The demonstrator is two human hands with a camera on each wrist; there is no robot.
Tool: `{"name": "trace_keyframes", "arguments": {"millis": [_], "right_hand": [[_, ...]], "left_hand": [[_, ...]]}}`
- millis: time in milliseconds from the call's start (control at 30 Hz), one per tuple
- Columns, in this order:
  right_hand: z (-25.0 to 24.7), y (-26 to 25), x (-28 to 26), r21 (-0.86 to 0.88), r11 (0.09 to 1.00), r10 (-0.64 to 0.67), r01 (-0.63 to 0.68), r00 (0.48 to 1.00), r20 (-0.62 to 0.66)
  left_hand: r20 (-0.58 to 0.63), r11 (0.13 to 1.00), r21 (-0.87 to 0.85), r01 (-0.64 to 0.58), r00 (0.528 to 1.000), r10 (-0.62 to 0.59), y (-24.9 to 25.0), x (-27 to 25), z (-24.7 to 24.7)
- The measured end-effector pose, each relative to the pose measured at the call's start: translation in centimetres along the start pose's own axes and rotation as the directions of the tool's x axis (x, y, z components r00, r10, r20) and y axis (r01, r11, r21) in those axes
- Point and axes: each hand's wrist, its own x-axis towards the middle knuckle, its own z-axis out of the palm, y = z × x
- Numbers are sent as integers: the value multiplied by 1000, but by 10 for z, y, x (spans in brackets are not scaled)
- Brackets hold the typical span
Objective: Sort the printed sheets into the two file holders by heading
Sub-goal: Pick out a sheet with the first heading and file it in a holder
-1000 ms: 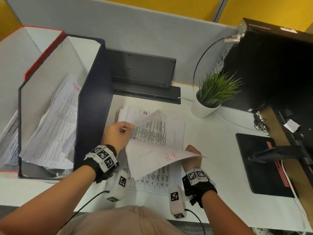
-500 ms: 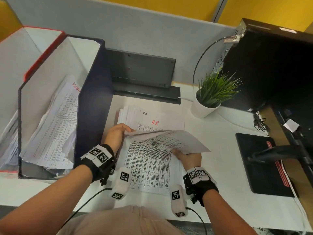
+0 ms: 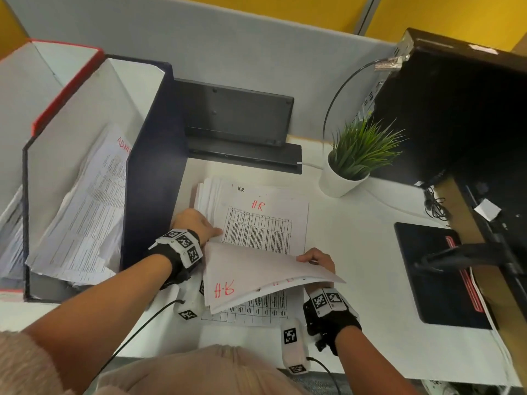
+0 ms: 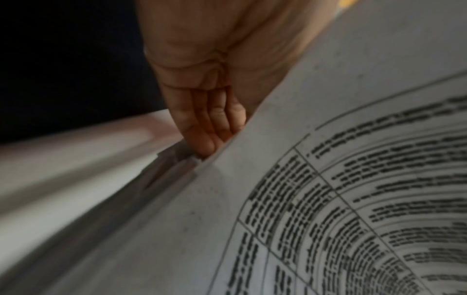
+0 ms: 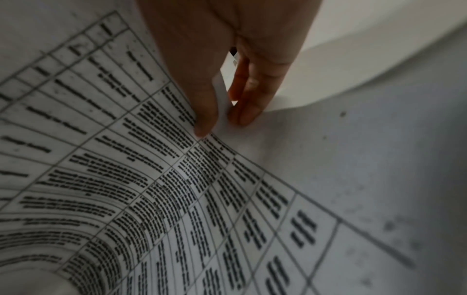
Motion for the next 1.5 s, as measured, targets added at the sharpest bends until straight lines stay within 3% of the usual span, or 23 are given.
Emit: {"name": "trace_keyframes", "arguments": {"millis": [167,233,300,367,433,533,600,667,733,800,900,1067,1233,1367,1500], "right_hand": [[-3,-4,1,139,989,57,-55,998,-11],[-3,-1,5,-48,996,69,-70,997,-17],[-2,1,8,-304,948,74,-91,995,-70],[-1,0,8,-419,903,59,-94,994,-96],[2,-1,10,-406,914,-6,-21,998,-66],[3,-2,10,-273,960,-89,56,990,-111],[3,-5,9,-182,979,-114,92,987,-114],[3,-7,10,8,998,-56,57,997,-55],[2,-12,10,-41,999,-18,18,1000,15],[-1,-9,10,-126,992,-5,5,1000,0],[-4,-6,3,-118,992,-51,52,999,8],[-5,-2,1,-33,999,24,-24,1000,1],[-5,-1,1,-4,998,63,-63,998,-10],[-9,2,5,-21,965,261,-261,965,20],[-10,10,5,17,990,141,-140,988,-65]], "left_hand": [[-43,996,32,-87,995,88,-4,-1,1],[-112,987,-30,-159,982,155,-7,-5,3],[-210,954,-205,-219,962,176,-9,-13,5],[-218,874,-410,-262,958,184,-9,-20,6],[-167,780,-582,-230,973,162,-5,-25,6],[-25,650,-755,-81,995,95,-1,-30,3],[72,604,-796,-23,989,132,1,-35,0],[126,572,-820,-7,973,192,3,-38,-2],[179,528,-848,44,961,208,4,-40,-5],[239,513,-852,108,951,196,3,-40,-6],[248,580,-802,142,963,107,1,-33,-6],[65,817,-565,115,993,-95,-10,-6,0],[44,969,-232,84,996,-76,-14,4,3],[25,997,-62,38,999,-36,-4,3,4],[36,1000,17,-16,999,16,0,2,6]]}}
